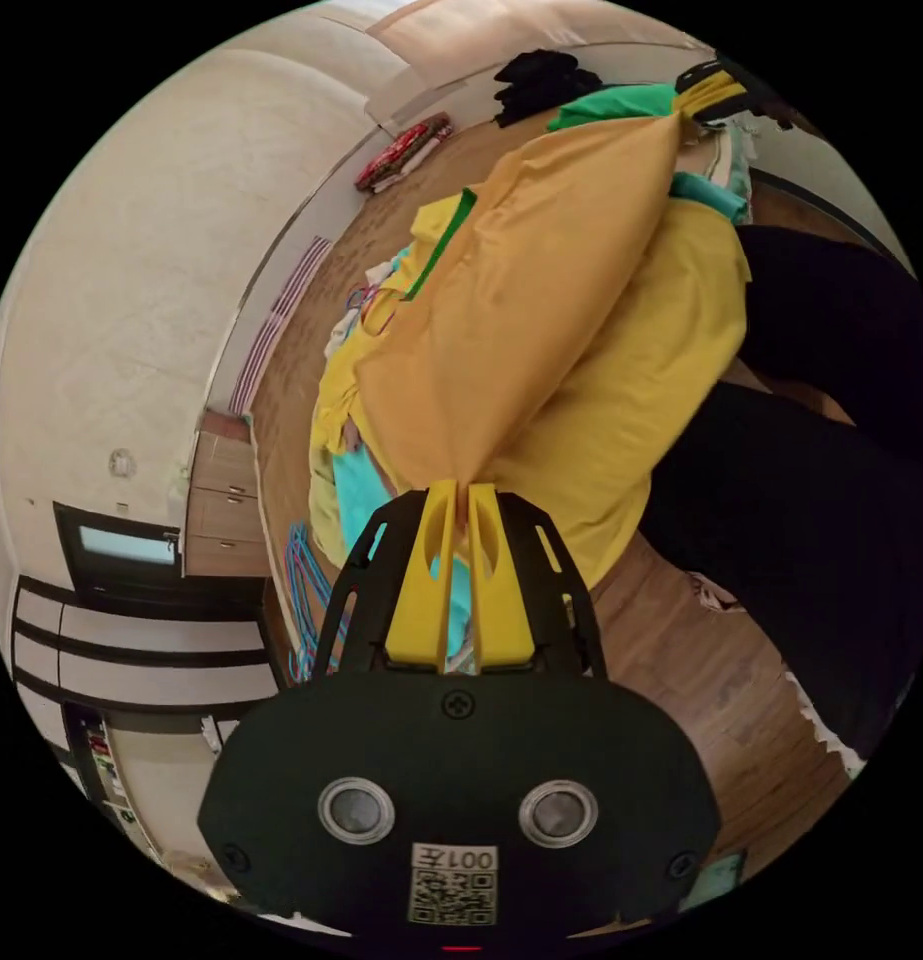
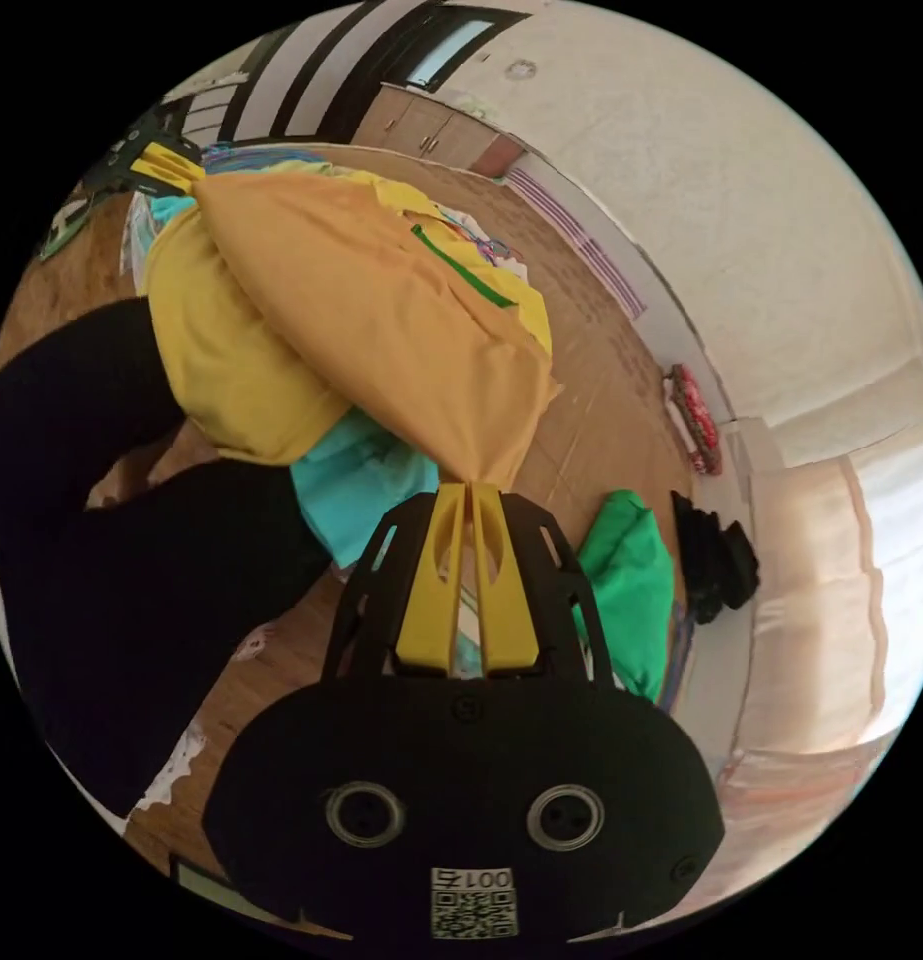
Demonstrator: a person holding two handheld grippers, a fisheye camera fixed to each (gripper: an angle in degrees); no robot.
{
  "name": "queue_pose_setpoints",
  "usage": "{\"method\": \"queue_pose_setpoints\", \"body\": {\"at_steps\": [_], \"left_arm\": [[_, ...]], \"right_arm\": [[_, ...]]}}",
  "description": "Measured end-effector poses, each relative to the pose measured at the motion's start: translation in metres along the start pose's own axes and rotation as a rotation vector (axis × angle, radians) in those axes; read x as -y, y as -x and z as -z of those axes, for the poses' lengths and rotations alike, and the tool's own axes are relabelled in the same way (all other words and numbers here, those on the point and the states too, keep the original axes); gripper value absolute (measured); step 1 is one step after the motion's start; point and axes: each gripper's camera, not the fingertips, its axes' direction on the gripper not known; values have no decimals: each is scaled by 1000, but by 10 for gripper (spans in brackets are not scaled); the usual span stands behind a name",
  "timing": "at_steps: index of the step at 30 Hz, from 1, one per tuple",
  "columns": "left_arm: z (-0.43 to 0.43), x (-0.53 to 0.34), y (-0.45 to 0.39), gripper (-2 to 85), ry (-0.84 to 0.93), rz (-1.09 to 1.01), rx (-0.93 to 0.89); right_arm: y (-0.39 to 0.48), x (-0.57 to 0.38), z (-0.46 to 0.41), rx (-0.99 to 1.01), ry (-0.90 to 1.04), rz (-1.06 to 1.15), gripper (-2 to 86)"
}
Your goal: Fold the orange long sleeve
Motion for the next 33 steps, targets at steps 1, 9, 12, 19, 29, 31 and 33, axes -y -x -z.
{"method": "queue_pose_setpoints", "body": {"at_steps": [1,9,12,19,29,31,33], "left_arm": [[2,-5,-4,-1,10,20,22],[-4,-32,15,36,41,236,-253],[14,-38,25,21,21,333,-243],[56,39,24,-9,45,291,-183],[-19,113,-52,-10,9,288,-295],[-15,109,-58,-10,-24,293,-248],[-12,106,-60,-10,-32,272,-224]], "right_arm": [[10,-4,10,-44,0,2,6],[9,-18,5,93,38,-93,4],[9,-18,3,104,45,-110,4],[1,-5,12,87,45,-134,5],[-19,21,33,30,-97,-356,6],[-24,41,43,-1,-173,-391,6],[-27,73,57,-11,-289,-365,7]]}}
